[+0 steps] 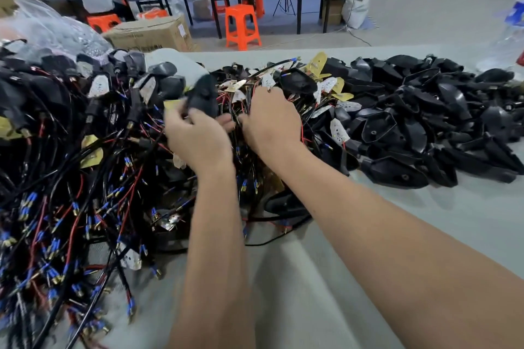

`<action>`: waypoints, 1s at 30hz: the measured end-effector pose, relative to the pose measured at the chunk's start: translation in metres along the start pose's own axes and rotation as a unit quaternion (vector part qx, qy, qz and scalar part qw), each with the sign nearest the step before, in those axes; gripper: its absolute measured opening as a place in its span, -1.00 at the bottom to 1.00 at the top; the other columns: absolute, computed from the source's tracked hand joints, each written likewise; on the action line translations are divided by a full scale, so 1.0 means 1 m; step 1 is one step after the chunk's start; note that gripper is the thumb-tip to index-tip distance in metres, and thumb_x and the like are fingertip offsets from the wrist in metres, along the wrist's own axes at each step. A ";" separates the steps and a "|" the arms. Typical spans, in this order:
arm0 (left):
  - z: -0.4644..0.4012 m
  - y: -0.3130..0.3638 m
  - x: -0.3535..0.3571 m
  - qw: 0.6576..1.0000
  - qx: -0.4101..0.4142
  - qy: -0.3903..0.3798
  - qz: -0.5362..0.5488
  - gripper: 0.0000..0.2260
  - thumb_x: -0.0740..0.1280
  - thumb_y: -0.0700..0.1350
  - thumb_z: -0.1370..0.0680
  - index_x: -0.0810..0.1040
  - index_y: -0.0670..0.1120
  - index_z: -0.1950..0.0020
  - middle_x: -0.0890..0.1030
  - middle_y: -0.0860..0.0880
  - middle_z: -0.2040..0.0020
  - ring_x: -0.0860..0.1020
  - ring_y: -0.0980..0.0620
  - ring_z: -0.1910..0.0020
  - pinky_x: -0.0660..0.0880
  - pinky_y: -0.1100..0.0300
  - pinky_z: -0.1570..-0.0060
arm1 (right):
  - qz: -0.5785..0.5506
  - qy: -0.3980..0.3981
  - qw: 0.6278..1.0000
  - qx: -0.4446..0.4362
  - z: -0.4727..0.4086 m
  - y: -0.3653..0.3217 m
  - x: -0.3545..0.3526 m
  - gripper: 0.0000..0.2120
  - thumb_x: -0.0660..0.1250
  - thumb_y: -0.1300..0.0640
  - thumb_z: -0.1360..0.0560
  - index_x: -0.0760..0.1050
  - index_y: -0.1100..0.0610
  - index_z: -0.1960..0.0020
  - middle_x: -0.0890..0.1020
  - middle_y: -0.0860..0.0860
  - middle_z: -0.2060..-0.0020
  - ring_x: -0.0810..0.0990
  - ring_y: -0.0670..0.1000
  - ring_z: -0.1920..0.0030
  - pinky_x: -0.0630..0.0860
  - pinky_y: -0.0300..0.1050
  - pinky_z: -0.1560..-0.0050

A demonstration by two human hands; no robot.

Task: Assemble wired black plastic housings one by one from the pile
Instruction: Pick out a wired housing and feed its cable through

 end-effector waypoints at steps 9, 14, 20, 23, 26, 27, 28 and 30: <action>0.025 -0.022 0.008 0.995 -0.026 -0.030 -0.095 -0.81 0.11 -0.26 -0.68 0.49 -0.16 -0.19 0.65 -0.12 0.09 0.70 -0.04 0.40 0.69 0.03 0.22 | -0.110 -0.072 0.991 0.034 -0.013 0.033 -0.002 -0.68 0.50 -0.05 -0.53 0.62 0.24 0.05 0.69 0.14 0.10 0.66 0.16 0.06 0.60 -0.01 0.02; 0.031 -0.023 0.009 0.997 -0.052 -0.030 -0.057 -0.85 0.09 -0.21 -0.70 0.44 -0.07 -0.14 0.64 -0.10 0.16 0.70 -0.10 0.41 0.67 0.04 0.26 | -0.437 -0.082 0.896 0.006 0.007 0.047 -0.036 -0.61 0.31 0.05 -0.66 0.49 0.39 0.10 0.39 0.03 0.44 0.39 0.02 0.40 0.37 -0.14 0.38; 0.040 -0.019 0.019 0.995 -0.068 -0.071 -0.030 -0.86 0.12 -0.16 -0.69 0.47 -0.05 -0.08 0.70 -0.19 0.09 0.71 -0.12 0.38 0.64 0.10 0.29 | -0.688 -0.100 0.718 0.025 0.045 0.087 -0.065 -0.76 0.12 0.10 -0.75 0.37 0.12 0.08 0.50 0.01 0.34 0.41 -0.01 0.46 0.33 -0.18 0.46; 0.053 -0.020 0.041 0.982 -0.101 -0.162 0.015 -0.78 0.15 -0.24 -0.66 0.48 -0.15 -0.26 0.66 -0.28 -0.03 0.72 -0.14 0.32 0.63 0.15 0.28 | -0.761 -0.056 0.642 0.076 0.062 0.127 -0.070 -0.72 0.07 0.04 -0.75 0.36 0.10 0.10 0.41 -0.01 0.37 0.30 -0.07 0.50 0.23 -0.24 0.55; 0.080 -0.023 0.071 0.950 -0.139 -0.279 0.019 -0.71 0.18 -0.40 -0.63 0.44 -0.28 -0.35 0.60 -0.26 -0.10 0.72 -0.04 0.30 0.65 0.18 0.20 | -0.796 -0.005 0.586 0.152 0.082 0.167 -0.071 -0.64 0.02 -0.08 -0.75 0.33 0.05 0.15 0.27 -0.04 0.41 0.18 -0.10 0.55 0.14 -0.27 0.64; 0.094 -0.025 0.079 0.935 -0.152 -0.319 0.012 -0.70 0.19 -0.44 -0.63 0.45 -0.29 -0.35 0.61 -0.25 -0.12 0.73 -0.03 0.25 0.66 0.17 0.15 | -0.785 0.020 0.594 0.173 0.090 0.180 -0.073 -0.62 0.03 -0.12 -0.74 0.30 0.03 0.18 0.22 -0.04 0.41 0.14 -0.10 0.54 0.10 -0.26 0.63; 0.109 -0.028 0.087 0.918 -0.163 -0.362 0.003 -0.70 0.21 -0.45 -0.63 0.47 -0.30 -0.35 0.63 -0.27 -0.13 0.74 -0.06 0.17 0.67 0.15 0.08 | -0.768 0.048 0.610 0.189 0.097 0.194 -0.076 -0.59 0.05 -0.16 -0.73 0.26 0.02 0.22 0.18 -0.05 0.43 0.09 -0.09 0.53 0.05 -0.24 0.62; 0.140 -0.035 0.093 0.885 -0.166 -0.435 -0.012 -0.72 0.24 -0.46 -0.62 0.54 -0.29 -0.30 0.67 -0.28 -0.13 0.73 -0.16 0.02 0.67 0.11 -0.03 | -0.746 0.091 0.627 0.204 0.110 0.216 -0.082 -0.57 0.09 -0.15 -0.72 0.24 0.01 0.27 0.12 -0.06 0.45 0.06 -0.08 0.51 0.01 -0.22 0.57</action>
Point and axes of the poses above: each hand's wrist, its own z-axis away from the middle knuckle, its own x-axis out of the palm, y = z × x, the point moved 5 cm from there along -z, towards the middle knuckle
